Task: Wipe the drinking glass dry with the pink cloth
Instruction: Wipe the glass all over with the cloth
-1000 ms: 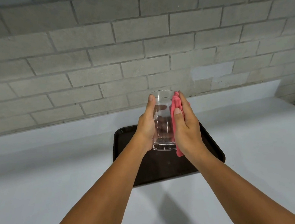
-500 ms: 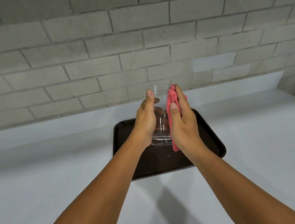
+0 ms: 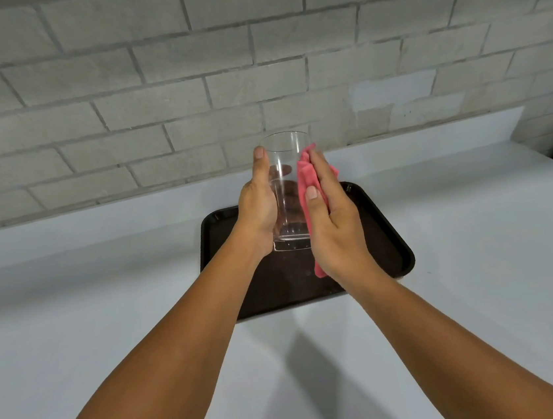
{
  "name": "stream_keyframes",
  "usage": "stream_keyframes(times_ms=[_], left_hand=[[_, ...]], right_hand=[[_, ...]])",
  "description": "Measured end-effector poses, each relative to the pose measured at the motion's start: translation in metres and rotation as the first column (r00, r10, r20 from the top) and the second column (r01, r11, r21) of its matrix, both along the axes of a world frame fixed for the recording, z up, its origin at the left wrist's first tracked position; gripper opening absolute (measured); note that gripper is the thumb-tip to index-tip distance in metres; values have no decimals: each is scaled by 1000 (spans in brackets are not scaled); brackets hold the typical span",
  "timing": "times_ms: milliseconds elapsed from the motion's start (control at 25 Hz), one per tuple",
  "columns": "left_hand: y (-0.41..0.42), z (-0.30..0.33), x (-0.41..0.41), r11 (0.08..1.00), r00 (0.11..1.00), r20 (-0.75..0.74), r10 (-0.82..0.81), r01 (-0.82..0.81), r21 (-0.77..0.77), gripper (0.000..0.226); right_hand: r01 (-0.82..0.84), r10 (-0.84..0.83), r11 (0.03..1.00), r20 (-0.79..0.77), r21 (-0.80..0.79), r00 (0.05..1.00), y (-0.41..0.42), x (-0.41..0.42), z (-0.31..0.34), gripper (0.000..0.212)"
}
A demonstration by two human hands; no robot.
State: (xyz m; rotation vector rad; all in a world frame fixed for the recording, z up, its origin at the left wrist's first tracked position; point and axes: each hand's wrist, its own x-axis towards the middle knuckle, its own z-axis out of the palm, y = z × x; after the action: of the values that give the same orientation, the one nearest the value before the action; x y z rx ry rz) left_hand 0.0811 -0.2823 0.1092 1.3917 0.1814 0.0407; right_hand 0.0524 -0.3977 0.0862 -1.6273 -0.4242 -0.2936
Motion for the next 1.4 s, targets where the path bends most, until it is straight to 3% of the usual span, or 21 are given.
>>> stream_keyframes(times_ms=[160,400,600,680,920,1200,1400], left_hand=[[-8,-4,-4,1000,1000,-27,-14,14,-17,76],[-6,-1,3,1000,999,-32,25,-25,-9,83],[-13,-6,-3,998,1000,-6,-18,17,-63,79],[-11,-4,-2,997,1000,7,-21,21,-72,81],[-6,-8,-3,1000,1000,-9,11,-11,-29,66],[-13,-1,-5,989,998,6,-57,56,134,79],[-11,-5,-11,995,998,-11,-65,66,78,71]], right_hand=[[70,-68,997,-70,17,995,-9,21,17,46],[23,-20,997,34,-77,999,-6,5,10,48],[44,-40,998,-86,51,995,-16,24,22,46],[25,-22,998,-42,65,999,-13,18,21,47],[18,-18,1000,-60,-5,998,-8,9,10,46],[94,-95,995,-10,-34,995,-1,7,12,46],[72,-72,997,-35,-7,997,-10,10,9,47]])
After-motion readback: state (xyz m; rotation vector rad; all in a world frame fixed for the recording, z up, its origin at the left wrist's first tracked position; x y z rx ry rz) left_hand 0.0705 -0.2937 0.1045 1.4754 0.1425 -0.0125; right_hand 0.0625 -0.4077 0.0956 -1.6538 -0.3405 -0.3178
